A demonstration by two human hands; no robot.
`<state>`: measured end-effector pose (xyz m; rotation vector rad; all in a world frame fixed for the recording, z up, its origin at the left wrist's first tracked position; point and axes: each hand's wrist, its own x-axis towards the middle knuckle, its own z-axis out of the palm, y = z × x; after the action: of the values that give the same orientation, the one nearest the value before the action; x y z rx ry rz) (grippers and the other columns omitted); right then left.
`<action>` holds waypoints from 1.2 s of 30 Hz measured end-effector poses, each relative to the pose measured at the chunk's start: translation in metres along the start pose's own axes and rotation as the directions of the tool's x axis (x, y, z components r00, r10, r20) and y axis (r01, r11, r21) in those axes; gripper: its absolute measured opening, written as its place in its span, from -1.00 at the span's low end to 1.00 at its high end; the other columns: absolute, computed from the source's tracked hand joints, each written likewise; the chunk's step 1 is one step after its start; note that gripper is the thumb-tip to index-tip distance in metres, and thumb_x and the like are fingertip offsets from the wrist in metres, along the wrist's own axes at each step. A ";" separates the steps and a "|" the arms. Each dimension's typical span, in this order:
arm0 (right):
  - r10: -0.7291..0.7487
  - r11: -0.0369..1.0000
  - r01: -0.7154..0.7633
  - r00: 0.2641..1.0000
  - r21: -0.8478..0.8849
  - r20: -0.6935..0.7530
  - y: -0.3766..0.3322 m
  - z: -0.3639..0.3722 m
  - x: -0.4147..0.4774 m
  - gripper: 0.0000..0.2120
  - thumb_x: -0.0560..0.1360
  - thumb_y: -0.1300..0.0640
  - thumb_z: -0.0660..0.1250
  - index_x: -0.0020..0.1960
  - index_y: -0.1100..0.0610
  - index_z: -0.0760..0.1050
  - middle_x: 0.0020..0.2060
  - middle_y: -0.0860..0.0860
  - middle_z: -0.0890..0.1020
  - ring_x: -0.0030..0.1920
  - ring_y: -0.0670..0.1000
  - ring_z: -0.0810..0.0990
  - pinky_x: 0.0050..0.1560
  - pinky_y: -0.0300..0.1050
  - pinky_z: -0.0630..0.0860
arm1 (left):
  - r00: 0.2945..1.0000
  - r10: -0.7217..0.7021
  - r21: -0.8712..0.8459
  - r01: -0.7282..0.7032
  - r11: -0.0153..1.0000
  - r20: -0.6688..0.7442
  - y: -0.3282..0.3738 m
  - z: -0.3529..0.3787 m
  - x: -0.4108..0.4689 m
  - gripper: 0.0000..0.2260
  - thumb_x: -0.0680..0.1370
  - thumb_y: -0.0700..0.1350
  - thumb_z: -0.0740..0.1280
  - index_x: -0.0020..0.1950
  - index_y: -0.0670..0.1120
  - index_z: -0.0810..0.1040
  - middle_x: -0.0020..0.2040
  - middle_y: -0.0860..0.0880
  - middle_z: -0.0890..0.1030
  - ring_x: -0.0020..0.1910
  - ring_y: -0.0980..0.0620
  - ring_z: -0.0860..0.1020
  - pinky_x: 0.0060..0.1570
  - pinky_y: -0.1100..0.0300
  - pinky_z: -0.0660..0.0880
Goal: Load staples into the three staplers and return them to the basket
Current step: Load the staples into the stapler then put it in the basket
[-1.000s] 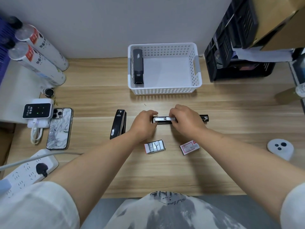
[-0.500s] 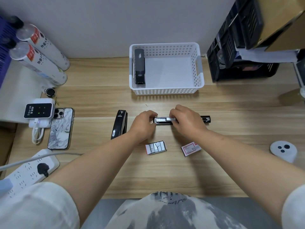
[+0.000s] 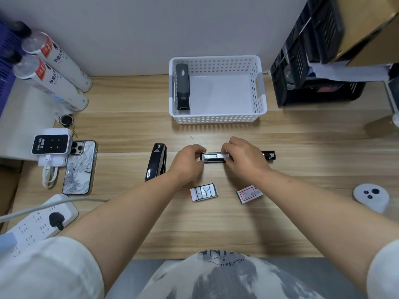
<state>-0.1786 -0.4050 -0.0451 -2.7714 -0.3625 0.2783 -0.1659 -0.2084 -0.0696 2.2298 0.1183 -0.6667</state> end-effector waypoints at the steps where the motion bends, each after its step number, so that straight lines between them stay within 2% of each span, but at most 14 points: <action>1: 0.010 1.000 -0.010 1.000 0.016 -0.002 0.000 0.000 -0.001 -0.88 0.47 0.17 0.37 0.01 0.08 0.57 -0.09 0.00 0.51 -0.02 0.10 0.51 -0.28 -0.07 0.40 | 1.000 0.004 0.004 -0.004 1.000 0.000 0.000 0.000 0.000 -0.66 0.52 -0.28 0.34 0.27 -0.05 0.59 0.22 0.01 0.66 0.23 0.07 0.60 0.23 0.30 0.40; 4: 0.085 0.995 -0.082 0.995 0.052 -0.060 0.001 0.003 -0.009 -0.80 0.45 0.14 0.43 0.06 0.10 0.55 -0.07 0.00 0.50 -0.02 0.08 0.51 -0.28 -0.09 0.34 | 1.000 0.010 0.013 -0.010 1.000 0.000 0.001 -0.001 -0.002 -0.66 0.53 -0.29 0.34 0.29 -0.06 0.58 0.24 0.00 0.65 0.25 0.07 0.59 0.25 0.30 0.40; 6: 0.154 0.987 -0.147 0.982 0.069 -0.112 0.003 0.005 -0.017 -0.83 0.43 0.12 0.43 0.00 0.10 0.53 -0.11 -0.02 0.47 -0.08 0.07 0.50 -0.30 -0.13 0.25 | 1.000 0.013 0.018 -0.013 1.000 0.007 0.001 -0.003 -0.003 -0.65 0.54 -0.29 0.33 0.31 -0.06 0.57 0.26 0.00 0.63 0.27 0.07 0.58 0.25 0.30 0.40; 8: 0.182 0.981 -0.174 0.979 0.090 -0.095 0.006 0.007 -0.025 -0.84 0.44 0.12 0.41 0.02 0.08 0.56 -0.13 -0.05 0.44 -0.08 0.07 0.51 -0.29 -0.14 0.24 | 1.000 0.018 0.026 -0.018 1.000 0.010 0.001 -0.004 -0.004 -0.64 0.55 -0.30 0.33 0.32 -0.07 0.56 0.27 0.00 0.62 0.28 0.06 0.57 0.27 0.28 0.41; 11: 0.190 0.974 -0.186 0.981 0.130 -0.024 0.007 0.009 -0.032 -0.75 0.49 0.10 0.37 0.16 0.05 0.61 -0.10 -0.06 0.44 -0.04 0.07 0.55 -0.24 -0.13 0.35 | 1.000 0.024 0.042 -0.024 0.999 0.007 0.002 -0.005 -0.006 -0.63 0.55 -0.31 0.32 0.33 -0.07 0.56 0.28 -0.01 0.62 0.29 0.06 0.56 0.26 0.28 0.41; 14: 0.210 0.959 -0.206 0.978 0.193 0.002 0.002 0.012 -0.034 -0.71 0.51 0.12 0.35 0.22 0.07 0.60 -0.05 -0.03 0.51 -0.04 0.07 0.58 -0.14 -0.07 0.50 | 0.999 0.035 0.062 -0.035 0.997 0.003 0.004 -0.005 -0.007 -0.63 0.55 -0.30 0.32 0.34 -0.08 0.55 0.28 -0.02 0.62 0.29 0.06 0.57 0.23 0.30 0.40; 16: 0.243 0.938 -0.240 0.970 0.252 0.017 0.000 0.013 -0.034 -0.70 0.50 0.14 0.34 0.22 0.05 0.60 -0.09 -0.09 0.48 -0.07 0.05 0.58 -0.10 -0.06 0.52 | 0.999 0.037 0.068 -0.038 0.997 0.004 0.004 -0.004 -0.008 -0.62 0.55 -0.31 0.32 0.35 -0.08 0.55 0.29 -0.02 0.62 0.29 0.05 0.57 0.26 0.27 0.42; 19: 0.309 0.902 -0.292 0.951 0.317 -0.003 0.003 0.012 -0.036 -0.73 0.48 0.19 0.30 0.14 -0.01 0.59 -0.19 -0.17 0.41 -0.18 -0.02 0.51 -0.15 -0.10 0.46 | 0.999 0.040 0.075 -0.040 0.996 0.007 0.003 -0.004 -0.009 -0.61 0.54 -0.32 0.32 0.36 -0.09 0.54 0.30 -0.03 0.61 0.30 0.04 0.56 0.25 0.29 0.40; 22: 0.397 0.867 -0.345 0.914 0.360 -0.079 0.009 0.008 -0.038 -0.79 0.47 0.23 0.27 0.05 0.02 0.53 -0.19 -0.14 0.43 -0.20 -0.01 0.48 -0.18 -0.09 0.42 | 0.999 0.043 0.068 -0.044 0.997 0.008 0.002 -0.002 -0.009 -0.60 0.53 -0.32 0.32 0.36 -0.09 0.53 0.31 -0.04 0.59 0.30 0.04 0.56 0.20 0.34 0.35; 25: 0.449 0.839 -0.390 0.890 0.379 -0.078 0.013 0.003 -0.040 -0.81 0.46 0.25 0.25 0.04 0.06 0.49 -0.17 -0.08 0.47 -0.18 0.03 0.49 -0.15 -0.04 0.46 | 1.000 0.029 0.060 -0.029 0.998 0.003 0.002 0.000 -0.010 -0.57 0.52 -0.32 0.31 0.38 -0.09 0.52 0.33 -0.05 0.58 0.30 0.03 0.55 0.22 0.34 0.33; 29: 0.419 0.850 -0.374 0.907 0.370 -0.047 0.015 0.001 -0.046 -0.80 0.46 0.25 0.26 0.05 0.06 0.50 -0.19 -0.09 0.46 -0.19 0.03 0.50 -0.14 -0.02 0.48 | 1.000 0.012 0.052 -0.011 0.999 -0.009 0.005 0.004 -0.013 -0.53 0.50 -0.33 0.31 0.41 -0.11 0.48 0.34 -0.07 0.55 0.32 0.00 0.53 0.26 0.31 0.33; 31: 0.375 0.863 -0.334 0.927 0.379 -0.035 0.012 0.002 -0.051 -0.81 0.46 0.24 0.27 0.04 0.05 0.50 -0.21 -0.10 0.48 -0.20 0.02 0.50 -0.15 -0.01 0.48 | 1.000 -0.004 0.042 0.004 0.999 -0.017 0.005 0.004 -0.015 -0.55 0.51 -0.33 0.31 0.40 -0.13 0.44 0.31 -0.10 0.54 0.27 -0.02 0.54 0.28 0.24 0.40; 34: 0.259 0.892 -0.256 0.965 0.372 0.042 0.004 0.005 -0.056 -0.85 0.45 0.18 0.30 -0.03 -0.01 0.50 -0.28 -0.10 0.51 -0.21 -0.04 0.50 -0.17 -0.01 0.50 | 0.997 -0.068 0.052 0.069 0.996 -0.022 0.002 0.002 -0.022 -0.73 0.53 -0.30 0.28 0.22 -0.13 0.41 0.10 -0.11 0.56 0.02 -0.06 0.54 0.06 0.11 0.49; 36: 0.175 0.908 -0.210 0.976 0.363 0.126 -0.004 0.008 -0.059 -0.91 0.44 0.13 0.34 -0.09 -0.03 0.51 -0.31 -0.10 0.51 -0.22 -0.09 0.50 -0.15 -0.01 0.53 | 0.992 -0.123 0.107 0.121 0.987 0.011 -0.002 0.001 -0.028 -0.84 0.54 -0.24 0.28 0.11 -0.12 0.44 -0.01 -0.09 0.59 -0.04 -0.10 0.57 -0.03 0.07 0.51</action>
<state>-0.2373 -0.4158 -0.0422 -2.4203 -0.0448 0.4702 -0.1907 -0.2039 -0.0578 2.3318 0.2164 -0.7750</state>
